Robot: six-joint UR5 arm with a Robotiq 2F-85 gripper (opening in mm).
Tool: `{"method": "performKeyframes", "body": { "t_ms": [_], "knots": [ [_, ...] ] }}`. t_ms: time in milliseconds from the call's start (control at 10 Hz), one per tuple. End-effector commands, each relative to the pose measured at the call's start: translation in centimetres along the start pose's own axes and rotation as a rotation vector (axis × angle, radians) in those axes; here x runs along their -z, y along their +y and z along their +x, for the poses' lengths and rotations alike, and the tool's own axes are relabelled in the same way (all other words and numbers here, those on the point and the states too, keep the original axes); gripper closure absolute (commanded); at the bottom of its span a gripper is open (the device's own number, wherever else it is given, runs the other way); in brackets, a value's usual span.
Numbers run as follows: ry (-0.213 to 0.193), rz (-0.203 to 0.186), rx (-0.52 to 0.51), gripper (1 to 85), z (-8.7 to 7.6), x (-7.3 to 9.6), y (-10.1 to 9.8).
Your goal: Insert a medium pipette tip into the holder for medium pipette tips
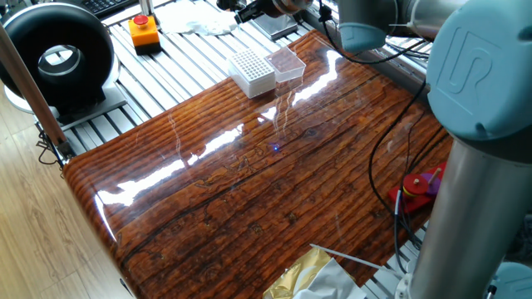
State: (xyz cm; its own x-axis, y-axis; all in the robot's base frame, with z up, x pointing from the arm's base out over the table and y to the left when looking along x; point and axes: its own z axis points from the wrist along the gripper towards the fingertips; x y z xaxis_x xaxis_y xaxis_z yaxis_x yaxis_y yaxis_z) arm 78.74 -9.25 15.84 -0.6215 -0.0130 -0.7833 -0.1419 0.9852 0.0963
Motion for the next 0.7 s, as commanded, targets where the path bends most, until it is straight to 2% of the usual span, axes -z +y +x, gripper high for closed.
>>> {"method": "performKeyframes", "body": {
  "t_ms": [0,200,600],
  "knots": [
    [0.006,0.009,-0.011,84.7,1.4,0.1,-0.7],
    [0.021,0.015,-0.016,84.7,2.1,0.2,-0.8],
    [0.021,0.015,-0.031,84.7,2.6,0.0,-0.3]
  ]
}}
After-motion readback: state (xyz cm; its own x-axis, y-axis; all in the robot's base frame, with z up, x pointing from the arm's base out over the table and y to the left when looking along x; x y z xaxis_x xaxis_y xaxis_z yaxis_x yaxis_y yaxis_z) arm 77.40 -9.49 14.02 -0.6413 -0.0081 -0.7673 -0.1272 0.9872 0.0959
